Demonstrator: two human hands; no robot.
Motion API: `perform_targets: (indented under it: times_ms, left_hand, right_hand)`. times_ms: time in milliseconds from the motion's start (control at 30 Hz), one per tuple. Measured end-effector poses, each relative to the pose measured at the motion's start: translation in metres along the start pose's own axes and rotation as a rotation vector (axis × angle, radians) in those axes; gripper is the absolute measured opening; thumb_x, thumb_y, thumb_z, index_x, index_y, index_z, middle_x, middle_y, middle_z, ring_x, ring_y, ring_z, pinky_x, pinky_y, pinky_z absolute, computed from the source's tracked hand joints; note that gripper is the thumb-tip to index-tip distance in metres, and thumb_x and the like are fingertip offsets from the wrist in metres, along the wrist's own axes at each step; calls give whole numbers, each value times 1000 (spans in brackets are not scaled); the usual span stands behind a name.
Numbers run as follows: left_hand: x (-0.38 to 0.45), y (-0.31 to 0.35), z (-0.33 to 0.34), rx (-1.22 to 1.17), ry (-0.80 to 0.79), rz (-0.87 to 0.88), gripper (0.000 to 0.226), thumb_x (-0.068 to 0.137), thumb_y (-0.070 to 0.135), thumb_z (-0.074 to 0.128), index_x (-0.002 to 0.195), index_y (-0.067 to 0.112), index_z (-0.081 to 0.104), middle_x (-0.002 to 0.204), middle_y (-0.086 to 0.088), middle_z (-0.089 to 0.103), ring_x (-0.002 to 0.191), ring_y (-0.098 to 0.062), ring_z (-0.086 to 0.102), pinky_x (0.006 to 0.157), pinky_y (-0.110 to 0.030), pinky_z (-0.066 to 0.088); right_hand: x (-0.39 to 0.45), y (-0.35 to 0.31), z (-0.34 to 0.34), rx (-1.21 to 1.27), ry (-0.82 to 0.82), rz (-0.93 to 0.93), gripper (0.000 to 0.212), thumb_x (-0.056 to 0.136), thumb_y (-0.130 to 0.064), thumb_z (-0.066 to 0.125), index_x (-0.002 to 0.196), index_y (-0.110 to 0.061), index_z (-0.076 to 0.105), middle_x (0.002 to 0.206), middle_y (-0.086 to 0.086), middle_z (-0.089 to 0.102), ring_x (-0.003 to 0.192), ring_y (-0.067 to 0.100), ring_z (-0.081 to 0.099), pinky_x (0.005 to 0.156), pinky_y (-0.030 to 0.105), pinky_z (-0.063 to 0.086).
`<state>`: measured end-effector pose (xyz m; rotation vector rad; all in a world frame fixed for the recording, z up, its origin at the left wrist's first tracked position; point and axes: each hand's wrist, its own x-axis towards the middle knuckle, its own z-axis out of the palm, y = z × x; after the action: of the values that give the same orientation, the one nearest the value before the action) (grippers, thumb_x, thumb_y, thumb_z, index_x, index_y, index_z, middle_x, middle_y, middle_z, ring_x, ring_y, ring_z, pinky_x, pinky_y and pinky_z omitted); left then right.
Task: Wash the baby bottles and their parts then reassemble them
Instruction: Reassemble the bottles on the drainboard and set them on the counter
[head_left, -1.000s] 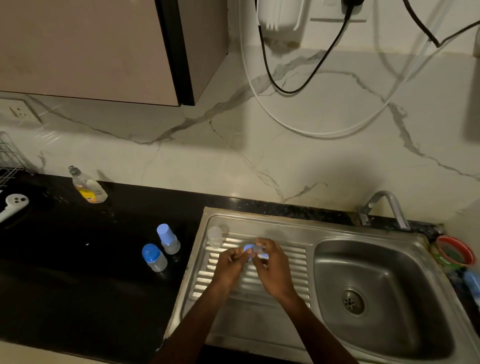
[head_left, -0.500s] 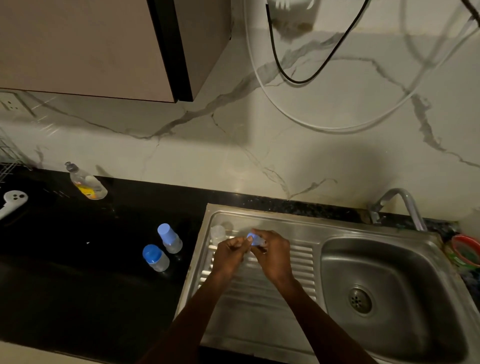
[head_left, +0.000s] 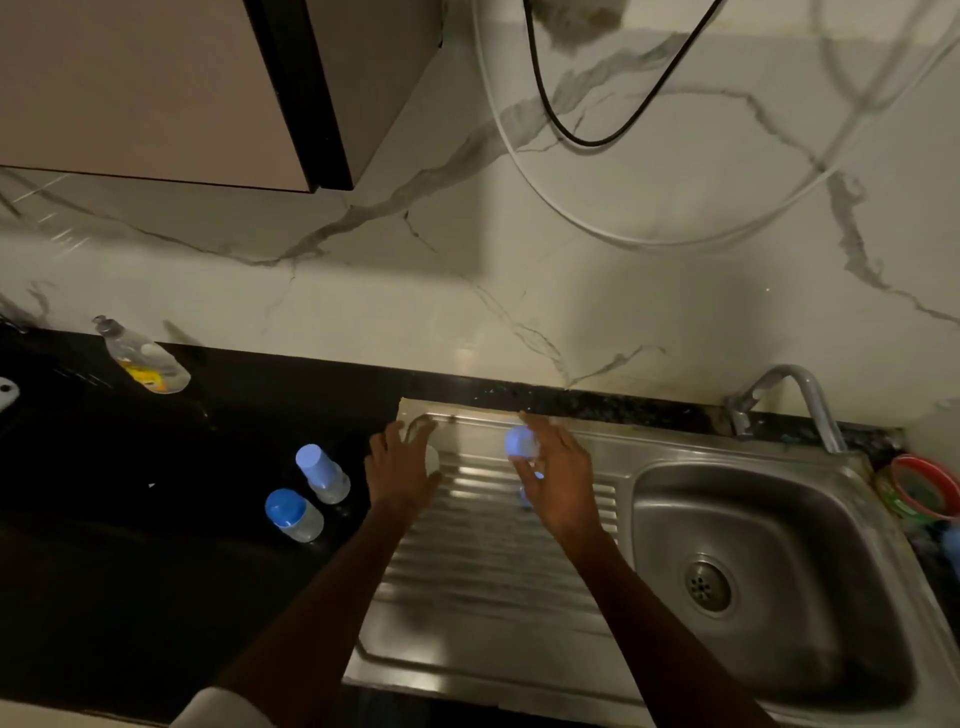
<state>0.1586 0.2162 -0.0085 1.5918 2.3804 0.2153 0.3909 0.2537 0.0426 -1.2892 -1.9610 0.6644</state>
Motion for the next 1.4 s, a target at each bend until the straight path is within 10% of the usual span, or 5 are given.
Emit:
perform_targets:
  times_ms: [167,400,633,833,1400]
  left_hand:
    - [-3,-8,23,-228,-85,96,63,93,30,66,144,44,32,133,-6,53,114,-22,57,88,-35,53]
    - [-12,10,17,-64,180,121,58,94,44,65,146,28,43,149,-8,42,137,-31,41,108,-48,42]
    - [-46,86,-6,-872,-196,55,23,90,46,73,90,23,79,84,6,77,79,-2,70,77,-24,56]
    - [-69,95,-17,-1502,-325,-159,25,96,16,68,111,-3,72,69,2,71,57,-3,63,56,-15,48]
    - [-96,90,-27,-1616,-380,-329,28,89,33,76,111,15,76,99,-1,77,88,-8,74,81,-29,58]
  right_hand:
    - [-20,25,6,166,-6,176,16,78,-10,86,85,-12,71,77,-8,70,73,2,66,66,9,45]
    - [-32,27,5,195,25,277,23,73,-17,89,93,-19,77,81,-19,72,78,-10,66,70,3,42]
    - [-34,15,6,233,78,233,22,80,-34,84,100,-29,79,91,-19,75,83,0,71,77,30,58]
    - [-39,3,-6,245,80,95,21,89,-25,77,109,-32,78,104,-19,70,94,3,69,79,25,58]
    - [-46,-17,-11,270,117,76,10,89,-18,76,96,-24,77,95,-18,74,91,1,68,82,25,55]
